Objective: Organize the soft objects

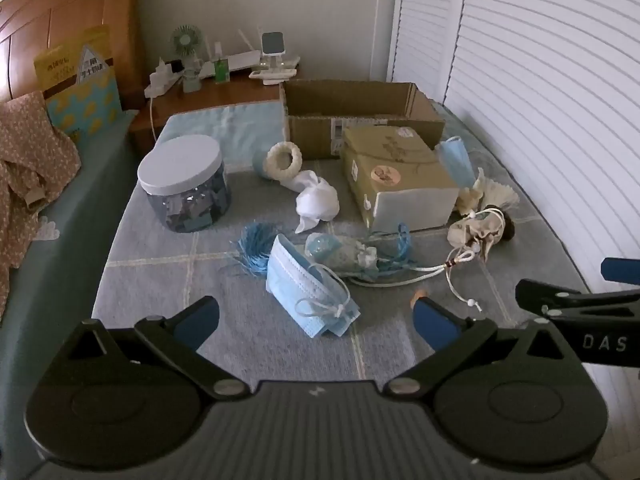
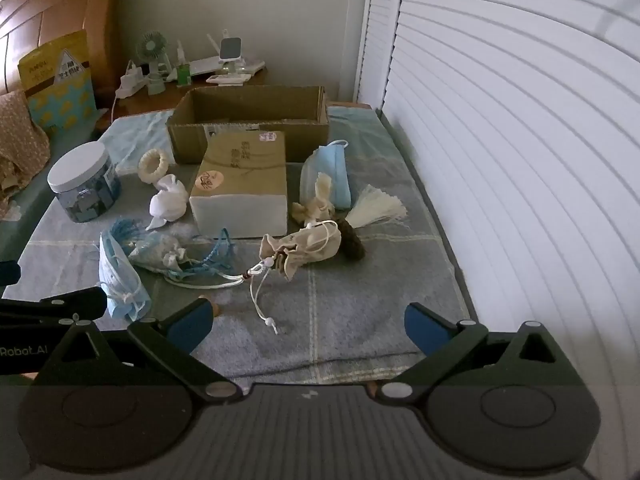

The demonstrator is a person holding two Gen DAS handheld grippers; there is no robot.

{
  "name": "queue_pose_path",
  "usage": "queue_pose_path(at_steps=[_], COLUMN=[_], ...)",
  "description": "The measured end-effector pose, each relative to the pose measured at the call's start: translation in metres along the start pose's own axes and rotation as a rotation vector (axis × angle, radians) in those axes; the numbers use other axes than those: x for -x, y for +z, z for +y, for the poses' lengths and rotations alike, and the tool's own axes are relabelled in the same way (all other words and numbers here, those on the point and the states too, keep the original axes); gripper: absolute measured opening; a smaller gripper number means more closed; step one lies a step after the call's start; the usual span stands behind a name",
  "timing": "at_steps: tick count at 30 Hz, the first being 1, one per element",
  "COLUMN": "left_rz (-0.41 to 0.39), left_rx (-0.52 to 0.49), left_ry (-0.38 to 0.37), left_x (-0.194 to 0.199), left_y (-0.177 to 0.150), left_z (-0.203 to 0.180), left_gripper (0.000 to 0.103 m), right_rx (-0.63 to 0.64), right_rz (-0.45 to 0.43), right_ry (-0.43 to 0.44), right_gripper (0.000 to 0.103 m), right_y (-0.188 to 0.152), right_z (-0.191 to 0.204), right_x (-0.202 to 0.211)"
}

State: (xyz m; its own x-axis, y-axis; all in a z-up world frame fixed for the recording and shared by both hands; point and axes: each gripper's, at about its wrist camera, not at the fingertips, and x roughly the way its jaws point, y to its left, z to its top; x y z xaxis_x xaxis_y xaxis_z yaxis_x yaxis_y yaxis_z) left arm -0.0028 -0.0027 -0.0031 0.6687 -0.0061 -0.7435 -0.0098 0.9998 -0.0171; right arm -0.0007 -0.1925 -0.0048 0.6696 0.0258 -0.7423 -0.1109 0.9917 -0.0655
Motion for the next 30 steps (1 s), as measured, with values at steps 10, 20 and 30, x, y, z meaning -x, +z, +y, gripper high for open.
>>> queue_pose_path(at_steps=[10,20,30], left_rz=[-0.001,-0.001,-0.001], left_rx=[0.001,0.0,0.0], left_ry=[-0.001,-0.001,-0.001], left_x=[0.0007,0.0009,0.0009], left_y=[0.0002,0.0006,0.0015], left_z=[0.0,0.0004,0.0007], left_gripper=[0.102,0.102,0.102], right_rx=[0.0,0.001,-0.001], right_rz=[0.0,-0.001,-0.002], right_ry=[-0.003,-0.003,-0.002], right_gripper=[0.103,0.103,0.103], right_y=[0.0011,0.0005,0.0018], right_z=[0.0002,0.0004,0.0006], right_x=[0.0004,0.0005,0.0009])
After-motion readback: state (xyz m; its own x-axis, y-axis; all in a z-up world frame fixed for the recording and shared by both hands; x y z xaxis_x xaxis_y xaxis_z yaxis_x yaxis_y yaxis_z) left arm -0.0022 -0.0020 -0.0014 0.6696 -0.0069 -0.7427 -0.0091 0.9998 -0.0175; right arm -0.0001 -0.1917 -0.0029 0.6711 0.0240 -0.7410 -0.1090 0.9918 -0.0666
